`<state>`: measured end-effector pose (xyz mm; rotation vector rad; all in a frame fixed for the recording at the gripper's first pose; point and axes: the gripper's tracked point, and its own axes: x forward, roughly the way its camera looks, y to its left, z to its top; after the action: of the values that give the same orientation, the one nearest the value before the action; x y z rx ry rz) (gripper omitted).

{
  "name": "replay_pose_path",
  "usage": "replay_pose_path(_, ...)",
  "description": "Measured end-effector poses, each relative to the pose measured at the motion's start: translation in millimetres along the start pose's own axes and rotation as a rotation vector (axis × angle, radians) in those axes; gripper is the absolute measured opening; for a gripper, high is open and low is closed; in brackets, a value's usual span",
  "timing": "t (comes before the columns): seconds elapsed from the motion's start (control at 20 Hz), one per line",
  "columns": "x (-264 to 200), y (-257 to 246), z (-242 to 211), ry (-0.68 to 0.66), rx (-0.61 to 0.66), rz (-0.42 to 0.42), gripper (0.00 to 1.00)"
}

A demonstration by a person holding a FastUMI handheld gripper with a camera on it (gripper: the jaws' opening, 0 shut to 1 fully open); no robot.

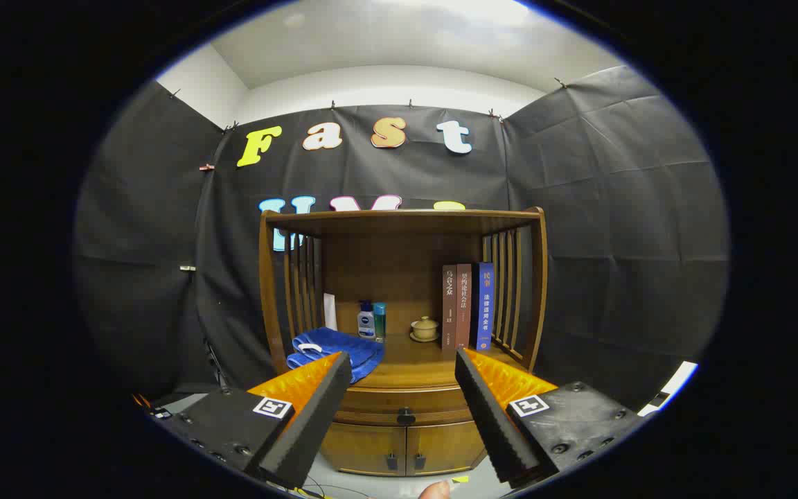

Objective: Pull open the drawer, take out the items inside it, and place them on the countertop above the cabinet.

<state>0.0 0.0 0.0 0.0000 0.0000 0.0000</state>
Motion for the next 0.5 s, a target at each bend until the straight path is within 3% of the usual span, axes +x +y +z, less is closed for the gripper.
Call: replay_pose_path(0.5,-0.9,-0.2,-1.2,0.003,-0.003,-0.002,0.98)
